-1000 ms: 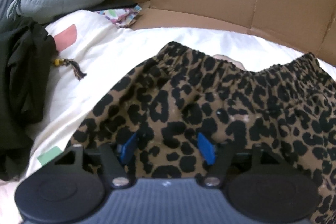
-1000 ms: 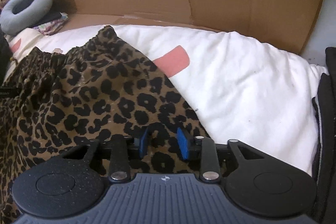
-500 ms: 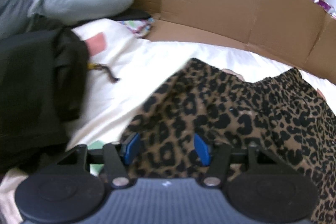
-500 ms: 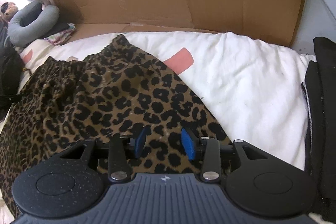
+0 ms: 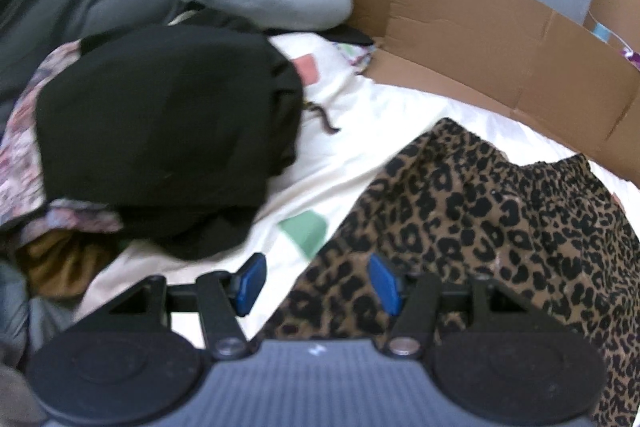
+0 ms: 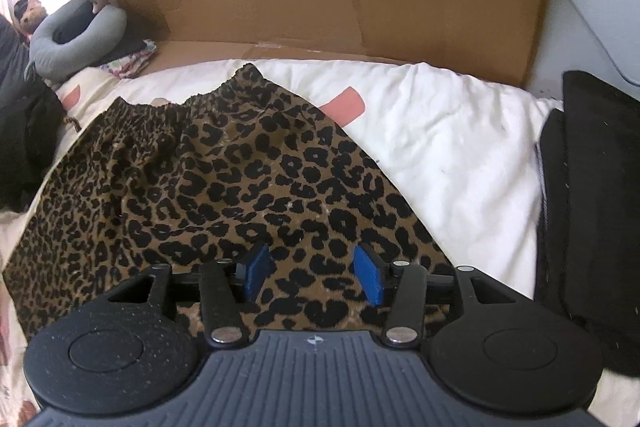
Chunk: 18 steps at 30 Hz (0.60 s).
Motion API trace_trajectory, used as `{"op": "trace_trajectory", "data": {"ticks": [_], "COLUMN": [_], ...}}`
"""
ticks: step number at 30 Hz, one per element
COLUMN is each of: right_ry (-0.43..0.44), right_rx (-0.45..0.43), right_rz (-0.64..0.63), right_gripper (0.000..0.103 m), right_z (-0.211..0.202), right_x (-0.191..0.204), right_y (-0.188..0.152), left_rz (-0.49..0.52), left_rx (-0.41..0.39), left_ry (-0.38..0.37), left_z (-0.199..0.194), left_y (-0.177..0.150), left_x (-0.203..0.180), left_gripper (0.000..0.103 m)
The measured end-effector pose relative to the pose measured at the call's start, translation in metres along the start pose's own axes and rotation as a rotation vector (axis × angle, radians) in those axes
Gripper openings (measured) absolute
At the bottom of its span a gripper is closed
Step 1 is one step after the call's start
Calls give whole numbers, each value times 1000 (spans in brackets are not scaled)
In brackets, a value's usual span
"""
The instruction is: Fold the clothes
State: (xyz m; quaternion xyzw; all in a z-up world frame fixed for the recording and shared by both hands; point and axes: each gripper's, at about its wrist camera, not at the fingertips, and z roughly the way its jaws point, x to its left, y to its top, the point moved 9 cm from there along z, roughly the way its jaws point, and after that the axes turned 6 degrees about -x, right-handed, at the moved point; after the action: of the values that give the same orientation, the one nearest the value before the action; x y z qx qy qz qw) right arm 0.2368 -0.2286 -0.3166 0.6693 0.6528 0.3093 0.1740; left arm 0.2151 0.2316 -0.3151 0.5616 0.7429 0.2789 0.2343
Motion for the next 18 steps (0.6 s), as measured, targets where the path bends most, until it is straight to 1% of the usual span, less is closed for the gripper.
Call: {"op": "trace_trajectory", "data": {"ticks": [3,5,8,14,18], "right_ry": [-8,4,-5,-16,-1], "right_rx": [2,16,21,28,46], "right_rz": [18,32,18,17,9], "right_gripper": [63,69,76,83,85], "right_z": [-13,-21,-32,-43,-41], "right_x": [1,4,7,8,9], "right_y": [-3,-6,-10,-23,-37], "left_rz": [-24,-28,-46,-102,-75], "left_rx": [-2,-5,-15,-10,-10], "left_ry": [2,4,8,20,1], "left_z": [-12,-19,-29,-35,-32], "left_y": [-2,-2,-1,-17,-34], "left_x": [14,23,34,52,47], "left_gripper": [60,60,61,61,63]}}
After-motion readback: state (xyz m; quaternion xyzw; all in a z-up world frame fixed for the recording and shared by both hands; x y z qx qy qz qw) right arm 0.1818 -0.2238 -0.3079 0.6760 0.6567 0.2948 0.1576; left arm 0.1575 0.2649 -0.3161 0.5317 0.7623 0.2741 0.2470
